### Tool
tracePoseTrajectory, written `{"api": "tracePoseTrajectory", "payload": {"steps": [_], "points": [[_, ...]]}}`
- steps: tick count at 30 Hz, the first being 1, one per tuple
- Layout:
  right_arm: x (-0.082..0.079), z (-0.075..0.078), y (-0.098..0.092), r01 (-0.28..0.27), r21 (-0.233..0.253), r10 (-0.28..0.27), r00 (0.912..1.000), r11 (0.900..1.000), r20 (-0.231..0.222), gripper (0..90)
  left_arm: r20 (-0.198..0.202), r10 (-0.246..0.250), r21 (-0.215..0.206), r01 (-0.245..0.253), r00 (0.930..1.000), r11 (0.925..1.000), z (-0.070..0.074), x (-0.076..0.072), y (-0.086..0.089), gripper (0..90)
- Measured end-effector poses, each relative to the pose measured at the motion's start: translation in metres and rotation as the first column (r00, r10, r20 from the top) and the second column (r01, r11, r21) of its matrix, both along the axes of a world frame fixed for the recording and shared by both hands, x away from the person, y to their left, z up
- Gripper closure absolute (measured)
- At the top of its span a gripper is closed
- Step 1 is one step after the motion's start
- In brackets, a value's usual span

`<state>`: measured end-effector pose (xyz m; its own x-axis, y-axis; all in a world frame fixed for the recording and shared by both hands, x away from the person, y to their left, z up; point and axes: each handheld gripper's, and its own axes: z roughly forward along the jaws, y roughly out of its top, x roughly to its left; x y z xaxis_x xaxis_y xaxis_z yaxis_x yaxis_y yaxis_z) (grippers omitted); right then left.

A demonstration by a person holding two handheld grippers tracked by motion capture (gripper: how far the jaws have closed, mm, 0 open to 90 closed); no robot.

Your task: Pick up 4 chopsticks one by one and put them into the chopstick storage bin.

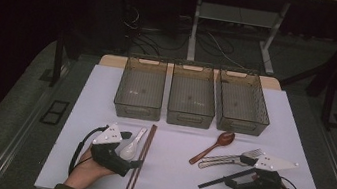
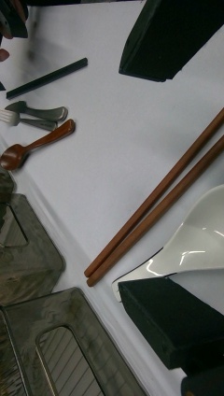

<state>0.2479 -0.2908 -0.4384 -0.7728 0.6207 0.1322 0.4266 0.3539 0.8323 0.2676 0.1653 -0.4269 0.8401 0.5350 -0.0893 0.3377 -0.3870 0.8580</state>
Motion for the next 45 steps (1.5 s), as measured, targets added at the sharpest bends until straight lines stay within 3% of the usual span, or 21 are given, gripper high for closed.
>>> {"api": "tracePoseTrajectory", "payload": {"steps": [6, 13, 19, 24, 28, 33, 34, 43, 44, 45], "points": [[0.000, 0.002, -0.001, -0.012, 0.005, 0.012, 0.9999, 1.000, -0.004, 3.3, -0.002, 0.001, -0.005, -0.001, 1.0000, 1.0000, 0.000, 0.001, 0.001, 0.0], [-0.004, 0.005, 0.002, -0.092, -0.022, 0.090, 0.9946, 0.996, -0.052, 21.1, 0.003, 0.002, -0.005, -0.002, 1.0000, 1.0000, 0.001, -0.002, 0.000, 0.0], [-0.008, 0.006, 0.009, -0.155, -0.041, 0.152, 0.9869, 0.987, -0.053, 33.6, 0.005, -0.004, -0.007, 0.004, 1.0000, 1.0000, 0.002, -0.003, -0.001, 0.0], [-0.002, 0.003, 0.013, -0.176, -0.054, 0.172, 0.9818, 0.983, -0.081, 45.8, -0.004, -0.004, 0.001, 0.004, 1.0000, 1.0000, 0.000, -0.001, 0.000, 0.0], [0.004, 0.000, 0.015, -0.198, -0.074, 0.191, 0.9772, 0.977, -0.094, 49.8, -0.005, 0.002, -0.005, -0.002, 1.0000, 1.0000, 0.000, -0.003, 0.001, 0.0], [0.007, -0.001, 0.029, -0.270, -0.102, 0.259, 0.9598, 0.957, -0.109, 53.5, -0.005, 0.002, -0.007, -0.002, 1.0000, 1.0000, 0.000, -0.003, 0.000, 0.0], [0.007, -0.001, 0.029, -0.270, -0.102, 0.259, 0.9598, 0.957, -0.109, 53.5, -0.005, 0.001, -0.009, -0.001, 1.0000, 1.0000, 0.000, -0.003, 0.000, 0.0], [0.011, -0.005, 0.058, -0.401, -0.119, 0.384, 0.9121, 0.908, -0.144, 61.8, -0.008, 0.002, -0.014, -0.002, 1.0000, 0.9999, 0.000, -0.003, 0.002, 0.0], [0.011, -0.005, 0.058, -0.401, -0.119, 0.384, 0.9121, 0.908, -0.144, 61.8, -0.008, 0.002, -0.014, -0.002, 1.0000, 0.9999, 0.000, -0.003, 0.002, 0.0], [0.013, -0.005, 0.063, -0.423, -0.133, 0.405, 0.9026, 0.896, -0.147, 63.2, -0.008, 0.002, -0.014, -0.002, 1.0000, 0.9999, 0.000, -0.003, 0.002, 0.0]]}}
